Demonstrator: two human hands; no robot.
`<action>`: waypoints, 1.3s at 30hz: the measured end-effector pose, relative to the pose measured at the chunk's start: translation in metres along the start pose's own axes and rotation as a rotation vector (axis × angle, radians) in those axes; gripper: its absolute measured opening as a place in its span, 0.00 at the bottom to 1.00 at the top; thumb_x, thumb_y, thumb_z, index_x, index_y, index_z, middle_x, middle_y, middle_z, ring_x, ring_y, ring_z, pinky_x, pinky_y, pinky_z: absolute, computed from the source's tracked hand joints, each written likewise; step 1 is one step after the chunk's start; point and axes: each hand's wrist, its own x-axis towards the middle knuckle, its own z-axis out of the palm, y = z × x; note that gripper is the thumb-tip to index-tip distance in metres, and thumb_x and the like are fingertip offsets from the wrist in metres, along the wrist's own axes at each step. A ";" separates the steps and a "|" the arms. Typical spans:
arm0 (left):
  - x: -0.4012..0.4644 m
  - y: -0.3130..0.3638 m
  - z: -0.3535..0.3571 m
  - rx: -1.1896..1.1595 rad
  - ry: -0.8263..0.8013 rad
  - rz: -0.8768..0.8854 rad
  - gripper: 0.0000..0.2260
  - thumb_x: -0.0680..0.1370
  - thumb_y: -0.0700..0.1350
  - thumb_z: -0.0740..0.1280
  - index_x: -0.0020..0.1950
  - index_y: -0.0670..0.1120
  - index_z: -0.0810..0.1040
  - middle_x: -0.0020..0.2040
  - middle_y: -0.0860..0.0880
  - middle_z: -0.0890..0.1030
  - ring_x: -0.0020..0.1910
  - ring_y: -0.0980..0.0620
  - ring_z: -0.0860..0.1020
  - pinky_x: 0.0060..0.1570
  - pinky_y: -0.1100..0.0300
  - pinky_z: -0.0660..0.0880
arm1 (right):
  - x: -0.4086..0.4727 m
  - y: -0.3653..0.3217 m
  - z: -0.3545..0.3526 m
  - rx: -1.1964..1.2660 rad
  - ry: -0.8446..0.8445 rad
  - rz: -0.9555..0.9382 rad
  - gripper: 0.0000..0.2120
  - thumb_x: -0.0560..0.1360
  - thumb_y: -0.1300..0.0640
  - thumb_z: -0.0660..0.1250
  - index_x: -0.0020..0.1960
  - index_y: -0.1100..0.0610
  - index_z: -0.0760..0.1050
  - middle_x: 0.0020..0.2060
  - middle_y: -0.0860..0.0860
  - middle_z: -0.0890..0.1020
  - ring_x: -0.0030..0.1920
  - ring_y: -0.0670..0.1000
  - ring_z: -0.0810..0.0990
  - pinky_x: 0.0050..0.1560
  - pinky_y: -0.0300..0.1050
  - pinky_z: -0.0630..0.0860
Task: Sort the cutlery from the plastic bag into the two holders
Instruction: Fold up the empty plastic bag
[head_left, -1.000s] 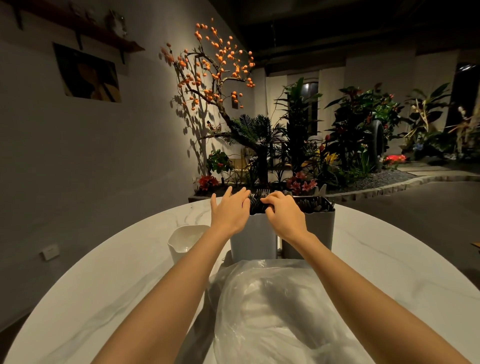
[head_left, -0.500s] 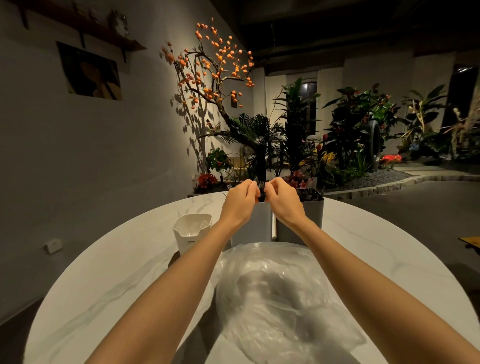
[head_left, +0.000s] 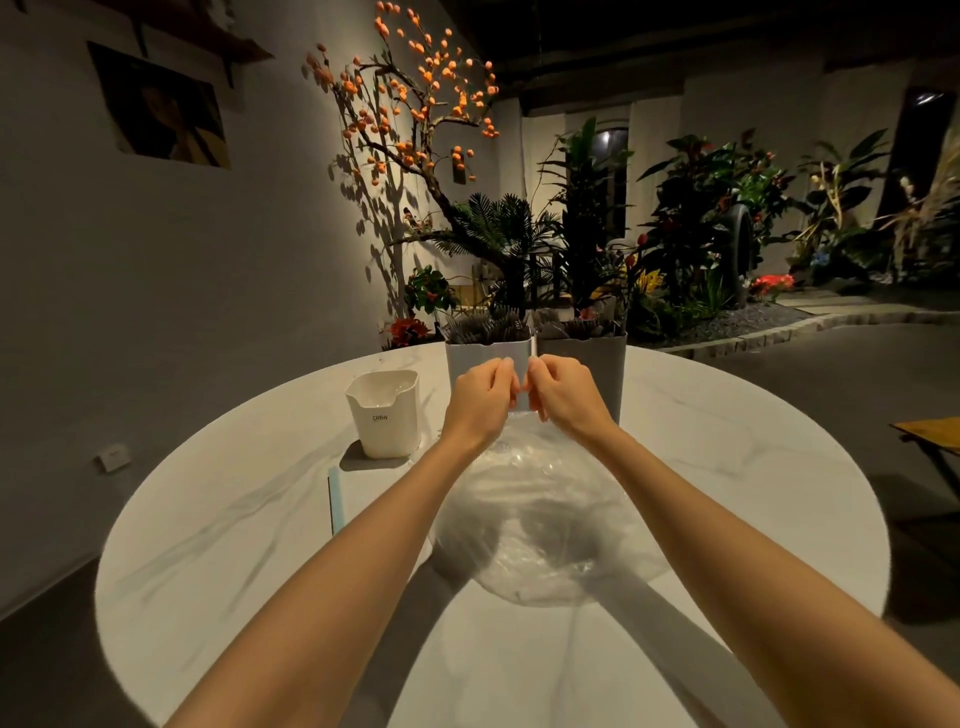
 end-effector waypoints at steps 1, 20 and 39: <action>-0.005 -0.001 0.000 0.004 -0.001 -0.002 0.19 0.83 0.45 0.54 0.33 0.48 0.72 0.29 0.50 0.75 0.32 0.50 0.73 0.41 0.45 0.75 | -0.005 0.001 0.001 0.003 -0.008 0.006 0.20 0.81 0.55 0.55 0.31 0.54 0.72 0.26 0.50 0.77 0.30 0.53 0.76 0.42 0.56 0.78; -0.033 -0.059 0.023 0.429 -0.119 -0.070 0.13 0.81 0.43 0.58 0.64 0.49 0.77 0.62 0.49 0.78 0.63 0.47 0.72 0.68 0.48 0.63 | -0.031 0.068 0.007 -0.352 -0.178 0.191 0.19 0.79 0.68 0.54 0.66 0.63 0.74 0.62 0.60 0.78 0.61 0.59 0.76 0.63 0.49 0.72; -0.041 -0.067 0.039 0.134 -0.226 -0.092 0.35 0.70 0.27 0.62 0.74 0.49 0.62 0.76 0.50 0.58 0.73 0.48 0.53 0.72 0.51 0.58 | -0.034 0.077 0.002 -0.749 -0.394 0.344 0.13 0.80 0.61 0.59 0.61 0.67 0.74 0.57 0.62 0.78 0.58 0.61 0.77 0.50 0.46 0.71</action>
